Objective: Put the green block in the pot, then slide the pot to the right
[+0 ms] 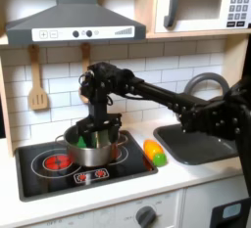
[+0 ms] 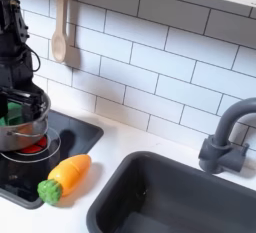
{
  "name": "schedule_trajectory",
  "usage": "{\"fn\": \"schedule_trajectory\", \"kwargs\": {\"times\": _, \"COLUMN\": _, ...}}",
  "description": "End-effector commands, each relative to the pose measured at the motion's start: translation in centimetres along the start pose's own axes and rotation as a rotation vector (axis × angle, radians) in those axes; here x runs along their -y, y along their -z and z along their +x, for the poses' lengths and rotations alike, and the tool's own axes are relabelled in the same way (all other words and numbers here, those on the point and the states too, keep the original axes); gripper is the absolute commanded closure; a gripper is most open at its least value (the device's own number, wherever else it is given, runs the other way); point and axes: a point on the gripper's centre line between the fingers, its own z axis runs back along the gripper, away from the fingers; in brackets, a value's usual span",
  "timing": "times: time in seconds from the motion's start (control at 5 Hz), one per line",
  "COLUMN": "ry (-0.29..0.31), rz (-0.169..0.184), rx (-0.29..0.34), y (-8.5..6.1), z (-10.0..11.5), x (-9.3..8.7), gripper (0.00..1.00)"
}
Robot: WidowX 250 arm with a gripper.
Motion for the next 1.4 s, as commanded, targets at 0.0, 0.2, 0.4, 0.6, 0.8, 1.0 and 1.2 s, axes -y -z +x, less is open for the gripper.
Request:
{"fn": "schedule_trajectory", "kwargs": {"times": 0.0, "ry": 0.034, "rz": -0.013, "rx": -0.009, "y": 0.0, "z": -0.4, "x": 1.8, "gripper": 0.00}}
{"fn": "schedule_trajectory", "kwargs": {"times": 0.2, "ry": 0.049, "rz": -0.022, "rx": -0.014, "y": 0.0, "z": -0.8, "x": 2.9, "gripper": 0.00}}
{"fn": "schedule_trajectory", "kwargs": {"times": 0.4, "ry": 0.065, "rz": -0.024, "rx": -0.021, "y": 0.1, "z": -1.0, "x": 3.8, "gripper": 0.00}}
{"fn": "schedule_trajectory", "kwargs": {"times": 0.6, "ry": 0.087, "rz": -0.031, "rx": -0.022, "y": 0.2, "z": -1.2, "x": 4.8, "gripper": 0.00}}
{"fn": "schedule_trajectory", "kwargs": {"times": 0.8, "ry": 0.093, "rz": -0.032, "rx": -0.029, "y": 0.3, "z": -1.6, "x": 5.1, "gripper": 0.00}}
{"fn": "schedule_trajectory", "kwargs": {"times": 1.0, "ry": 0.113, "rz": -0.038, "rx": -0.028, "y": 0.2, "z": -1.6, "x": 5.8, "gripper": 0.00}}
{"fn": "schedule_trajectory", "kwargs": {"times": 1.2, "ry": 0.102, "rz": -0.026, "rx": -0.017, "y": 0.1, "z": -1.7, "x": 5.8, "gripper": 0.00}}
